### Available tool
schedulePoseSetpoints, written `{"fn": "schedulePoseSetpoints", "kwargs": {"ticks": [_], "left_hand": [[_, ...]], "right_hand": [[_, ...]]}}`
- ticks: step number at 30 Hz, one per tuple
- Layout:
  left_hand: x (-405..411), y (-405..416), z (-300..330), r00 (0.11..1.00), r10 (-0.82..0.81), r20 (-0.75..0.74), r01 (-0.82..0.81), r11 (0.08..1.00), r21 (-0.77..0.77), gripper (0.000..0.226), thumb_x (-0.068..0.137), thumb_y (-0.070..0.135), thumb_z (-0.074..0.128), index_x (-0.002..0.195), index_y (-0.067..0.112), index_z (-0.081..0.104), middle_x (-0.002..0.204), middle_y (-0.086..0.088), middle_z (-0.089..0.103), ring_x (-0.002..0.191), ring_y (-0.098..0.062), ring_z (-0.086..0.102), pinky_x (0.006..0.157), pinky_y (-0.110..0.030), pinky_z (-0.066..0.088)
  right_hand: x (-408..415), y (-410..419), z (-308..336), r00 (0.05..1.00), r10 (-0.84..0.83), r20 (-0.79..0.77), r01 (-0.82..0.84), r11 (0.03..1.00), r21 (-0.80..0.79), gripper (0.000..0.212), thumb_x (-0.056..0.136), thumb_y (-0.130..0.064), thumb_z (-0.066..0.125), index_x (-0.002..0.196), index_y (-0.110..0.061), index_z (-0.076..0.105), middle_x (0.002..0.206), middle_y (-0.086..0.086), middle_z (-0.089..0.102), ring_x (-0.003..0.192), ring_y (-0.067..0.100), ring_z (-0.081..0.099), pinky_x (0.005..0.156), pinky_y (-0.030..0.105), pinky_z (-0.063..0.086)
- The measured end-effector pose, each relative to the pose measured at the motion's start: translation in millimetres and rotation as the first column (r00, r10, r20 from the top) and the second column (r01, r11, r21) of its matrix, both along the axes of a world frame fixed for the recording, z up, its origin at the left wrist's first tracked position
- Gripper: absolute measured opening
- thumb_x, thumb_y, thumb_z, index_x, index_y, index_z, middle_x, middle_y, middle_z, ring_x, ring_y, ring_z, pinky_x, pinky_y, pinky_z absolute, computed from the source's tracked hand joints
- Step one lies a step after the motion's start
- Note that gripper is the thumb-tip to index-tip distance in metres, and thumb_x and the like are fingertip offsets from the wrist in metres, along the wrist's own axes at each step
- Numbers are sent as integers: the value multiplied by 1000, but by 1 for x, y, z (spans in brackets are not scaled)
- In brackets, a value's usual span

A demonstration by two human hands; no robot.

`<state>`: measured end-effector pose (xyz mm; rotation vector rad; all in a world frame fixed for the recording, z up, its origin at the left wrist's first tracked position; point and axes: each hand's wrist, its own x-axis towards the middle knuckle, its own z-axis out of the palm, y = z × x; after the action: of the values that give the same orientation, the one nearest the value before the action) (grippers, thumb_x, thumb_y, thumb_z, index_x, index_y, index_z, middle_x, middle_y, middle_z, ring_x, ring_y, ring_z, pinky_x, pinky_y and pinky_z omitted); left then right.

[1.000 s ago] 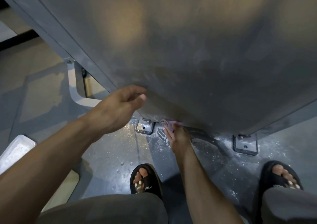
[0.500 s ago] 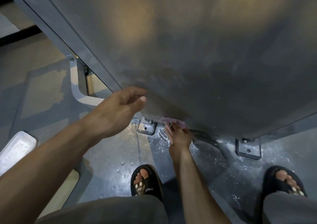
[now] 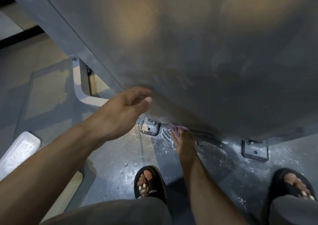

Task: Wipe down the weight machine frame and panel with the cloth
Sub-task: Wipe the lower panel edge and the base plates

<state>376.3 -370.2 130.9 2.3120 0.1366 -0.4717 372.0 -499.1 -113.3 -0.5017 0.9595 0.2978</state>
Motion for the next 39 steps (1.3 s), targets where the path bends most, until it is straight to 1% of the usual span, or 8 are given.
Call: {"fn": "schedulePoseSetpoints", "kwargs": {"ticks": [2, 6, 17, 25, 29, 32, 35, 39], "left_hand": [[0, -1, 1, 1000, -4, 2, 4, 1000, 1, 26, 103, 39, 53, 129, 41, 58, 119, 29, 59, 108, 19, 51, 87, -9, 39], [-1, -5, 2, 1000, 9, 3, -9, 1000, 1, 33, 105, 37, 51, 138, 35, 57, 112, 31, 56, 101, 20, 49, 82, -6, 36], [-8, -8, 8, 999, 18, 28, -19, 999, 26, 36, 106, 36, 51, 141, 32, 55, 125, 17, 57, 108, 4, 54, 83, -11, 36], [-3, 3, 1, 1000, 19, 13, -20, 999, 30, 37, 105, 39, 51, 141, 35, 55, 126, 21, 58, 108, 13, 53, 82, -6, 35], [-3, 11, -2, 999, 35, 3, -35, 999, 37, 40, 105, 42, 50, 143, 34, 53, 134, 20, 56, 121, -1, 53, 90, -16, 39], [-2, 15, -2, 998, 55, -11, -55, 998, 36, 40, 105, 42, 48, 144, 34, 52, 136, 20, 55, 124, -4, 52, 85, -15, 38], [-1, 17, -2, 997, 73, -12, -73, 997, 32, 41, 105, 41, 49, 144, 31, 52, 133, 18, 55, 120, -3, 51, 79, -11, 38], [-2, 13, 1, 995, 95, -10, -95, 995, 15, 38, 105, 39, 50, 142, 31, 54, 129, 16, 56, 120, -5, 53, 84, -18, 40]], "right_hand": [[2, 1, -7, 999, 48, 23, -46, 996, -81, 32, 107, -5, 49, 135, 10, 53, 135, 17, 61, 93, 9, 73, 79, 19, 57], [7, 13, -1, 1000, 7, -7, -8, 992, -129, 14, 100, -3, 62, 109, 5, 68, 112, 22, 75, 93, 29, 77, 82, 37, 64], [3, 22, 29, 983, 6, 183, 44, 964, -264, 14, 96, -1, 67, 84, -8, 70, 89, 13, 76, 75, 20, 74, 63, 25, 61], [23, 40, -42, 996, 80, -47, -89, 969, -230, 19, 98, -3, 64, 115, 5, 63, 116, 21, 71, 100, 31, 74, 61, 24, 60], [31, 42, -52, 967, 226, -122, -251, 930, -267, 10, 99, -4, 55, 96, -8, 64, 117, 15, 71, 107, 31, 70, 71, 28, 56], [30, 39, -61, 942, 319, -103, -335, 903, -270, 19, 100, -1, 51, 102, -2, 70, 117, 11, 71, 101, 21, 70, 62, 19, 53], [24, 40, -61, 962, 270, -22, -270, 949, -164, 21, 103, -7, 53, 121, -4, 63, 120, 8, 71, 110, 19, 68, 73, 20, 54], [29, 43, -44, 966, 259, 13, -256, 961, -103, 14, 104, -3, 52, 106, -4, 66, 118, 15, 72, 106, 22, 71, 70, 22, 56]]}}
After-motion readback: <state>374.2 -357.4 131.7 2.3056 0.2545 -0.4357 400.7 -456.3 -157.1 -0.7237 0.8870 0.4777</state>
